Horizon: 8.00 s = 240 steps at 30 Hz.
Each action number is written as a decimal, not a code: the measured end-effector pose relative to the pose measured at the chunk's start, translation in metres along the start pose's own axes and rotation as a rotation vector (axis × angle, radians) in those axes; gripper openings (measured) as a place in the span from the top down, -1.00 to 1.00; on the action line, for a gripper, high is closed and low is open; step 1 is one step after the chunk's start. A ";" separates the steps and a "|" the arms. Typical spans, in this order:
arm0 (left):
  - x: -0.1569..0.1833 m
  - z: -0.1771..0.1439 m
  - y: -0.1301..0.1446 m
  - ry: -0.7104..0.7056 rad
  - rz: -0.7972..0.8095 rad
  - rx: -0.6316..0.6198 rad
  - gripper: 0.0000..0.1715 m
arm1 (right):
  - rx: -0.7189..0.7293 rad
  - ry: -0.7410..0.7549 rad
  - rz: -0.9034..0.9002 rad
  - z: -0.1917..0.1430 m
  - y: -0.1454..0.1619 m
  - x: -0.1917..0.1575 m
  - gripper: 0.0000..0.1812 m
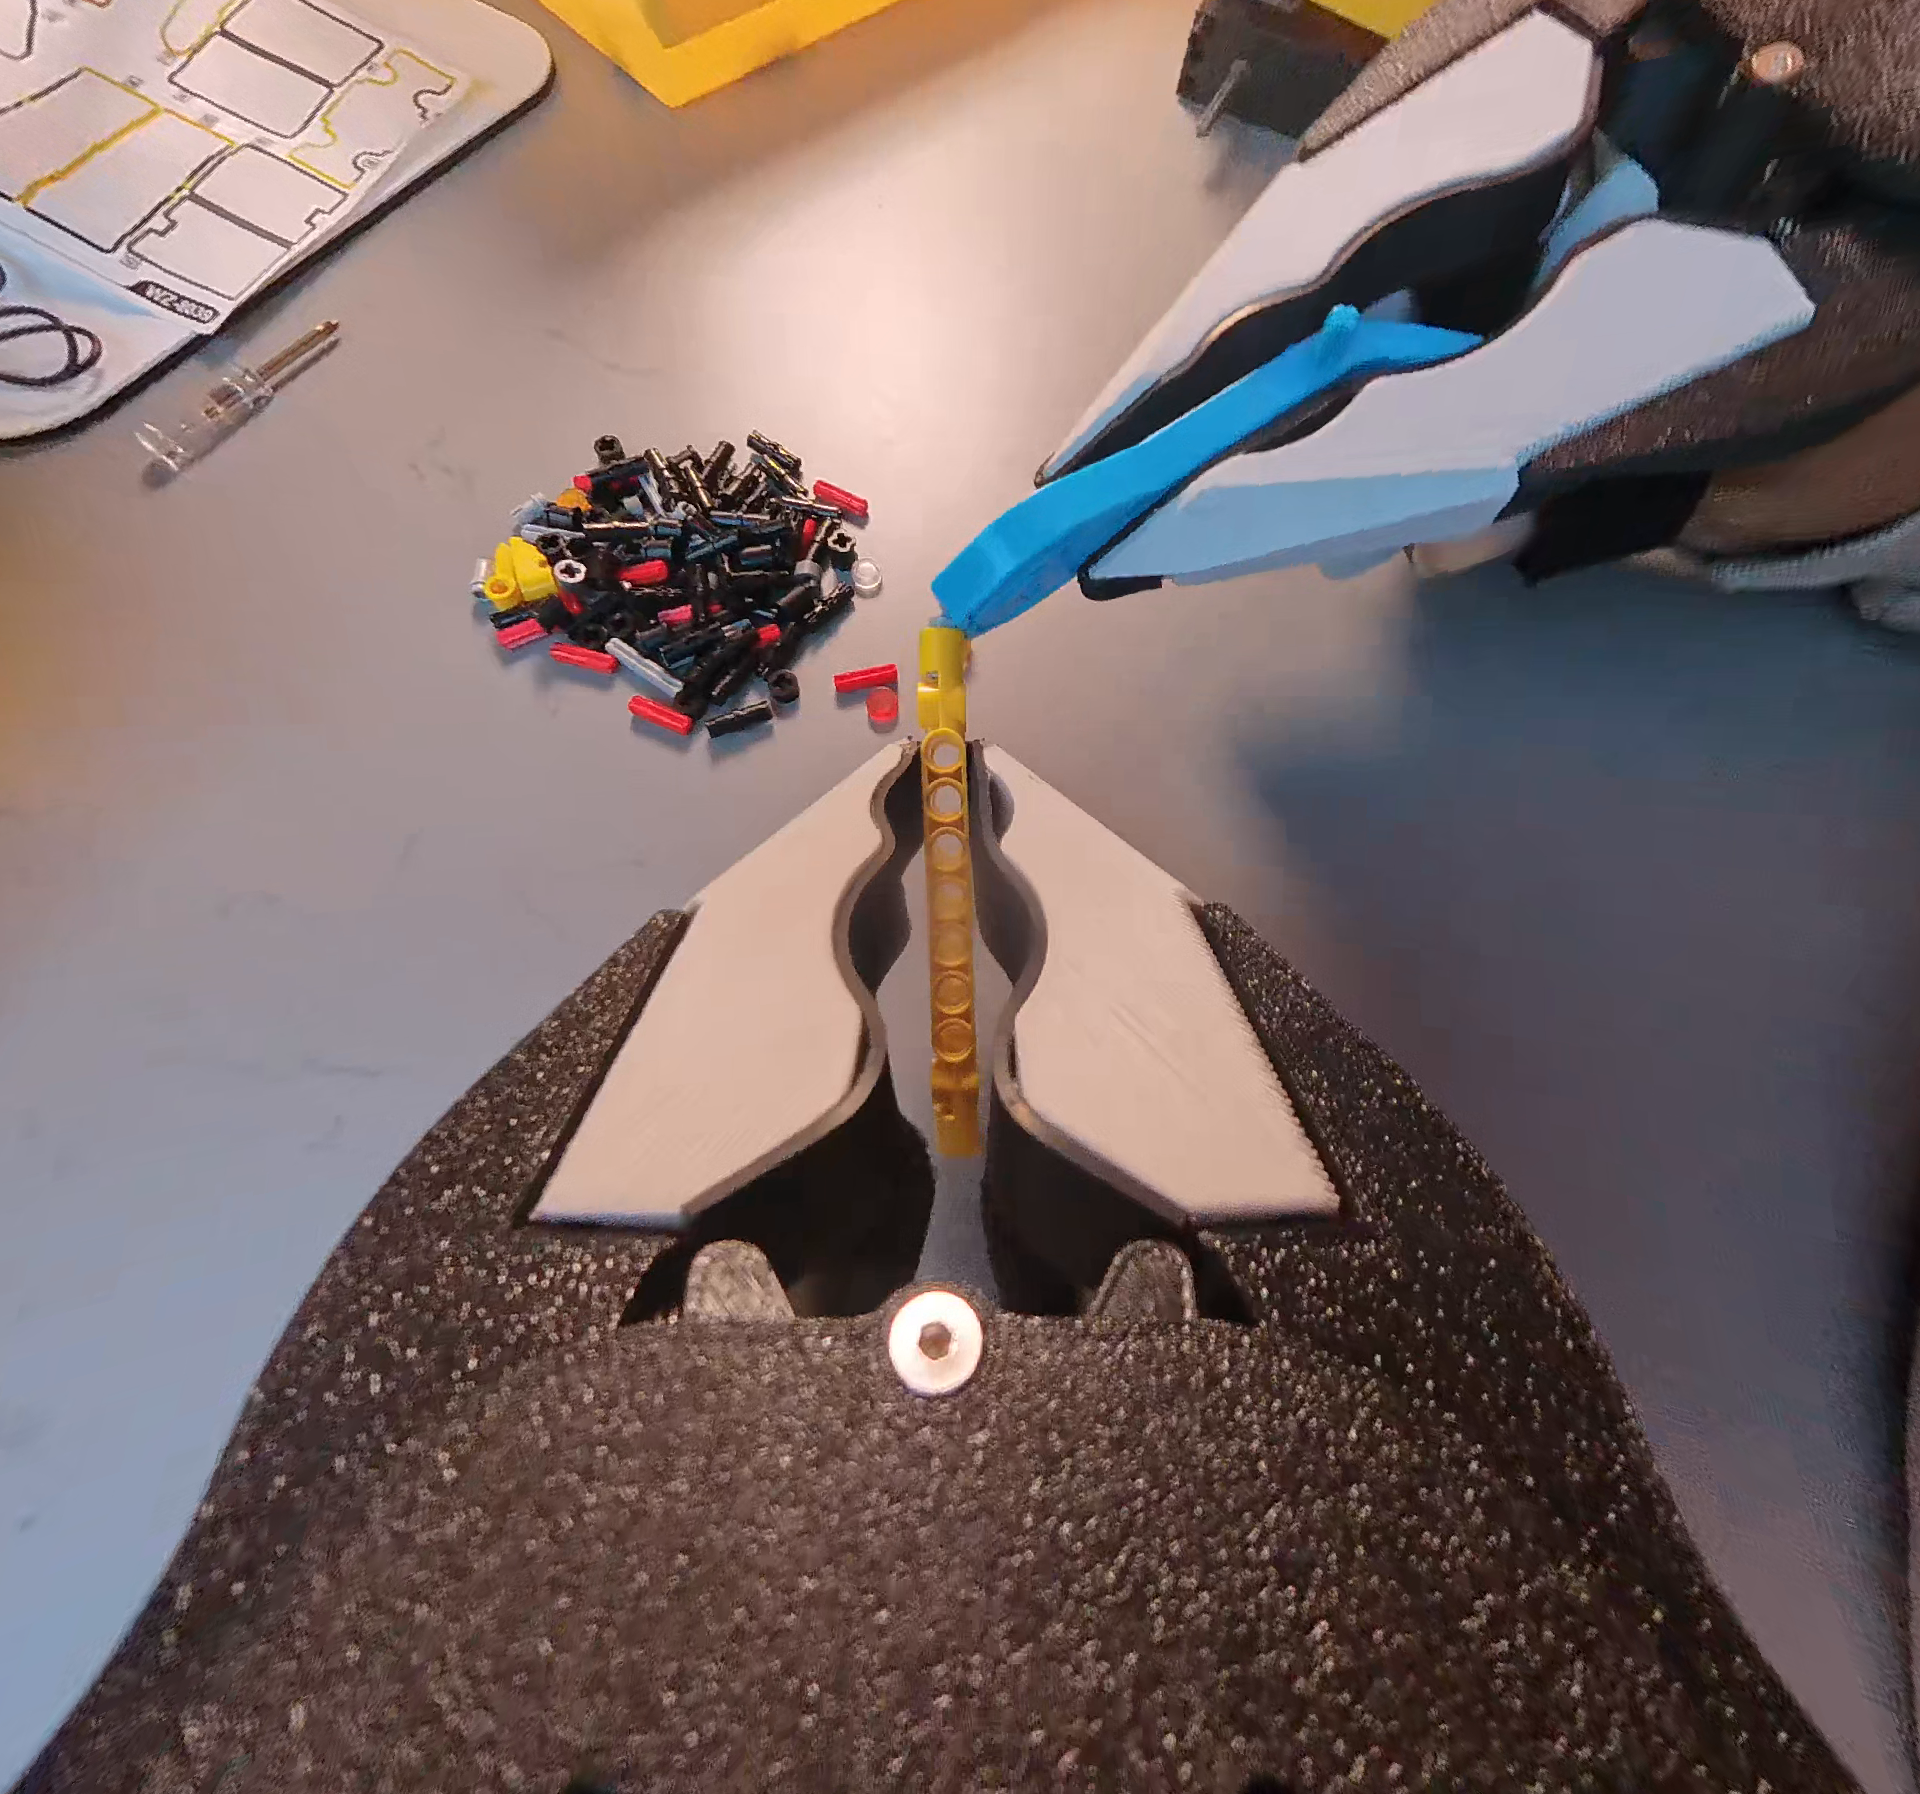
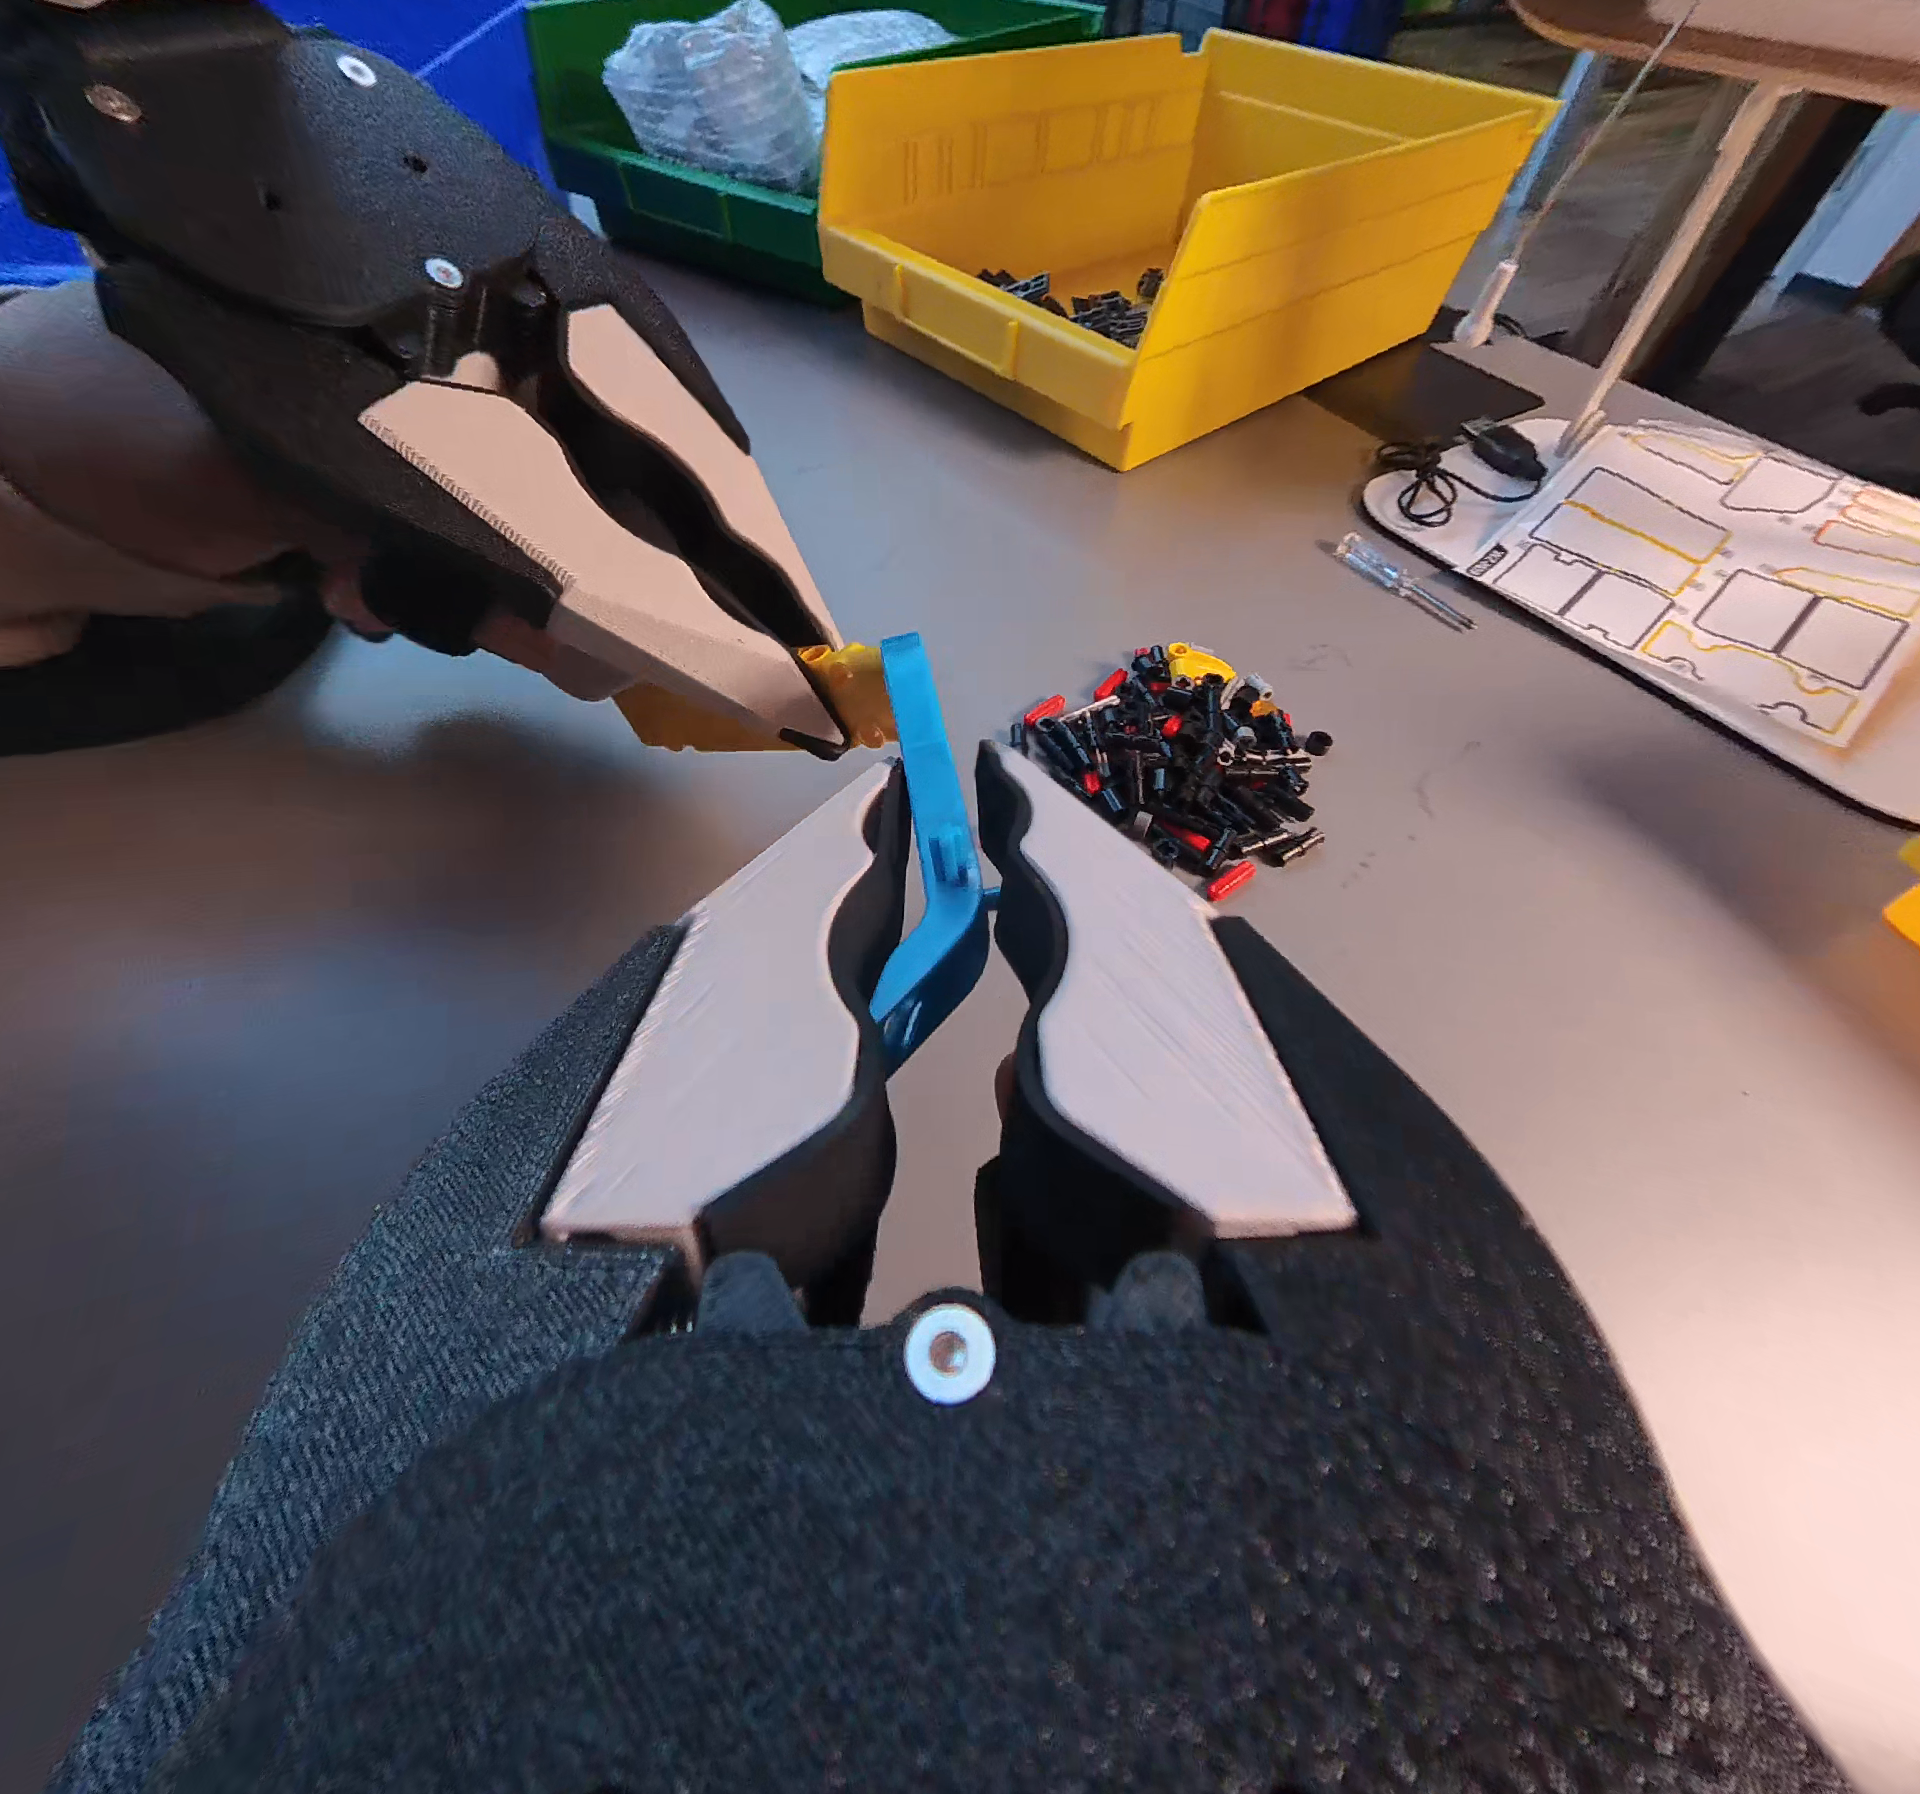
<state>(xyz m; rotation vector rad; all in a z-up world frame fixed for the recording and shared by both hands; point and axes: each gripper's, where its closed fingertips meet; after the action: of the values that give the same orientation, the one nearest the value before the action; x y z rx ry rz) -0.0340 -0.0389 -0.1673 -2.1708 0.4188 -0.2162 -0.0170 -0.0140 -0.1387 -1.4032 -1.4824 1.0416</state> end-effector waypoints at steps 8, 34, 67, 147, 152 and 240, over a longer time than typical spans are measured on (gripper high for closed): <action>0.045 -0.004 -0.025 0.241 -0.088 0.115 0.93 | 0.080 0.213 0.065 -0.024 -0.005 0.027 0.88; 0.055 -0.057 -0.065 0.257 0.149 0.562 0.92 | 0.247 -0.351 0.084 -0.073 -0.055 -0.038 0.87; 0.072 -0.085 -0.075 0.338 0.267 0.752 0.92 | 0.248 -0.398 -0.081 -0.088 -0.079 -0.063 0.87; 0.059 -0.035 -0.034 0.596 0.120 0.300 0.91 | 0.011 -0.531 -0.035 -0.043 -0.015 -0.051 0.78; 0.057 -0.040 -0.043 0.602 0.089 0.368 0.91 | 0.140 -0.545 0.065 -0.043 -0.032 -0.048 0.86; 0.042 0.006 0.003 0.307 0.318 0.083 0.93 | -0.036 -0.436 -0.027 -0.026 0.015 -0.020 0.89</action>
<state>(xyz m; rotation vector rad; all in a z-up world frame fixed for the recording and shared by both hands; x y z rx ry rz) 0.0061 -0.0517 -0.1726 -1.9611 0.9036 -0.3831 0.0135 -0.0332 -0.1449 -1.2241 -1.8298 1.3704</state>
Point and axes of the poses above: each gripper's, where its closed fingertips meet, z out along the fingers, y out of its underside, x = y × z across the jaws, and after that the axes turned 4 degrees about -y, right-handed
